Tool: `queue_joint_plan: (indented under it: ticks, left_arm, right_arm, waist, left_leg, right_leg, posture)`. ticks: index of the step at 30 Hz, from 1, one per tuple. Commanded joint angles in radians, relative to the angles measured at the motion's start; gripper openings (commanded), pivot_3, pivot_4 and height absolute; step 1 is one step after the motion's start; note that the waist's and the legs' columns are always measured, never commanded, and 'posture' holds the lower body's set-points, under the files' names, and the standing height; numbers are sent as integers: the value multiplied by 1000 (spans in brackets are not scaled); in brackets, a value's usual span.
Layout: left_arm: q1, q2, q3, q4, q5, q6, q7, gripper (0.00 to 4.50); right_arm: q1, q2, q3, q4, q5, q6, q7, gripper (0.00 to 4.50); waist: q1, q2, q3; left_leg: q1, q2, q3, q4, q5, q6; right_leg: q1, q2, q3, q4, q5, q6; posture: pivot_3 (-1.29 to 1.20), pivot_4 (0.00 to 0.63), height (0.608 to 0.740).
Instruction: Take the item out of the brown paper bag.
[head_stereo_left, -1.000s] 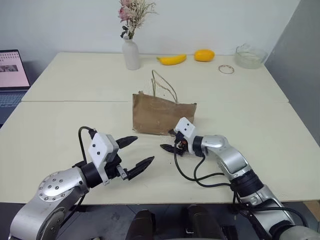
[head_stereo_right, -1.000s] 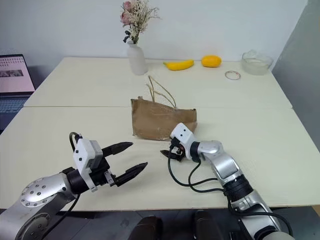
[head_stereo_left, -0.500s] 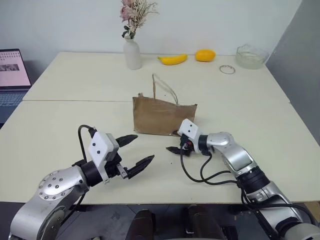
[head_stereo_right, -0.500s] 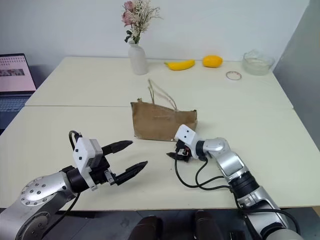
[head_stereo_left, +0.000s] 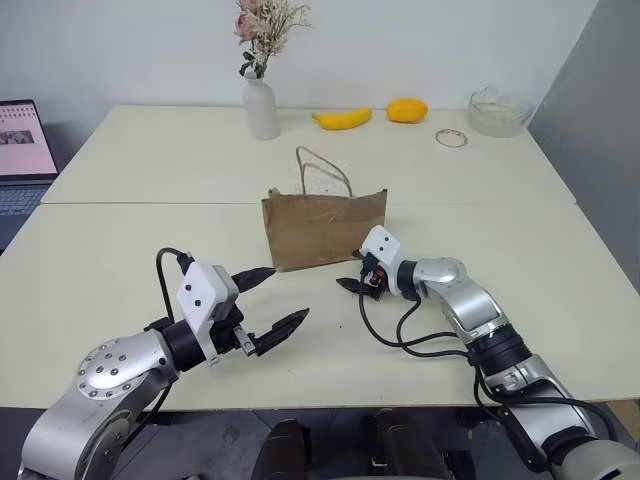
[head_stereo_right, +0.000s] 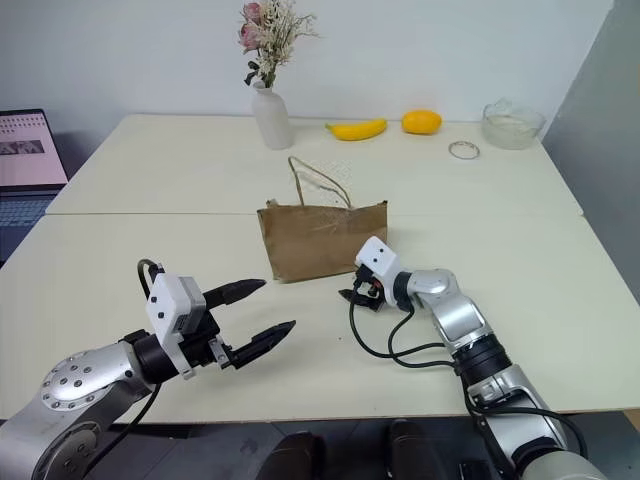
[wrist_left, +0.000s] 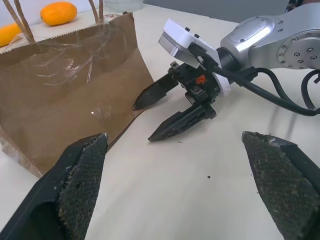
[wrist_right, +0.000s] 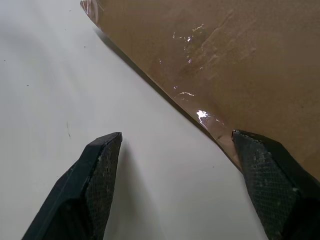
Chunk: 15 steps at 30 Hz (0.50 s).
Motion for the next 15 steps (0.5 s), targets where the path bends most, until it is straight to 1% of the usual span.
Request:
queue_joint_plan:
  ticks: [1,4,7,11,15]
  left_arm:
    - [-14,-4,2,-10,8,-23,4,4500]
    - [-16,-6,2,-5,9,-26,3,4500]
    - [-22,-9,0,5,14,-30,2,4500]
    - [-41,-10,4,20,18,-34,2,4500]
    - [-35,-7,16,23,18,-36,0,4500]
  right_arm:
    - [23,-29,-24,-147,43,28,58,3688]
    - [58,-25,-12,-238,86,86,86,3688]
    - [62,18,3,-269,96,129,59,3688]
    - [32,107,9,-204,59,111,-26,3688]
    - [17,143,11,-161,37,97,-58,3688]
  waist:
    - [0,0,0]
    - [0,0,0]
    - [-1,0,0]
    - [-2,0,0]
    - [-2,0,0]
  left_leg:
    - [0,0,0,0,0,0]
    - [0,0,-1,0,0,0]
    - [0,0,-1,0,0,0]
    - [0,1,-1,0,0,0]
    - [0,0,0,0,0,0]
  right_leg:
    - [0,0,0,0,0,0]
    - [0,0,-1,-1,0,0]
    - [0,0,0,0,0,0]
    - [0,0,-1,0,0,0]
    - [0,0,0,0,0,0]
  posture:
    - [0,150,740]
    - [0,150,740]
    - [0,150,740]
    - [0,150,740]
    - [0,150,740]
